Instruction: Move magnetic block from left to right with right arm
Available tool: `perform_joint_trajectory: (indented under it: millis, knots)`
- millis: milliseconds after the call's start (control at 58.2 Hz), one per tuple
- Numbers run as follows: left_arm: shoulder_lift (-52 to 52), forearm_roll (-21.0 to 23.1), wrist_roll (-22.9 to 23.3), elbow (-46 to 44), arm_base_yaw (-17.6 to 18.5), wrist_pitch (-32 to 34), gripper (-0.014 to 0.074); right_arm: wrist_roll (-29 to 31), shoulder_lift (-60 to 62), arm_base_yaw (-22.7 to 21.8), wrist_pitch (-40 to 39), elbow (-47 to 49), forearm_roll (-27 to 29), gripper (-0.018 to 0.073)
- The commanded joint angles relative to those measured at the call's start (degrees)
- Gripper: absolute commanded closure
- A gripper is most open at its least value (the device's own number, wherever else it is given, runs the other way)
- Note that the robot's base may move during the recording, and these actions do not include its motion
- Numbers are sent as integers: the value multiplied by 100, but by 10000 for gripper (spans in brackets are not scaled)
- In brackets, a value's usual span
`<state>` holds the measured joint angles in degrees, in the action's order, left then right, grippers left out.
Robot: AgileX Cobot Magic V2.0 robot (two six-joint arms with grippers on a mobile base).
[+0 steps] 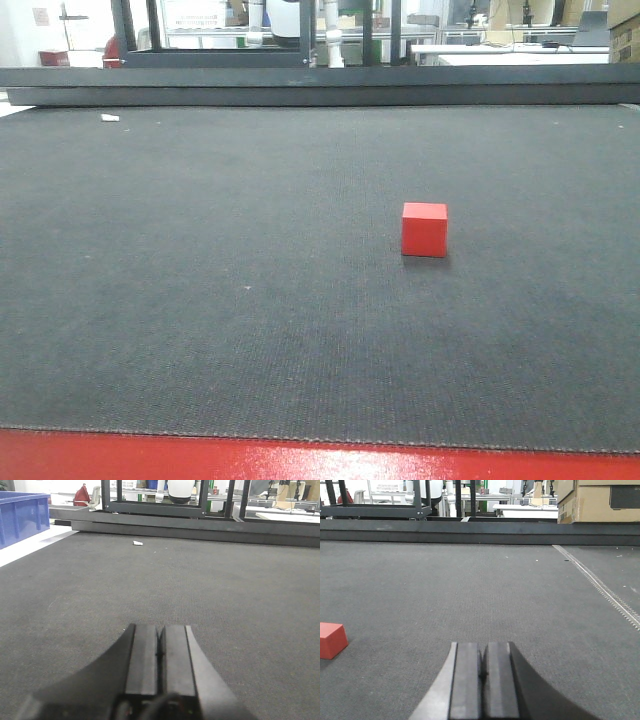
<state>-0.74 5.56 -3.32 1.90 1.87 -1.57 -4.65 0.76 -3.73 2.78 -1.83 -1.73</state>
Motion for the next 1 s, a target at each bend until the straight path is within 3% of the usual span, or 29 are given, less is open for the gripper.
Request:
perform_joint_trajectory:
  millis: [0,980]
  knots:
    - [-77,27,34,48,37,483,722,35,105,-20,-525,6,-48,490]
    - [-77,27,34,48,37,483,722,30,105,-20,-873,238,134,490]
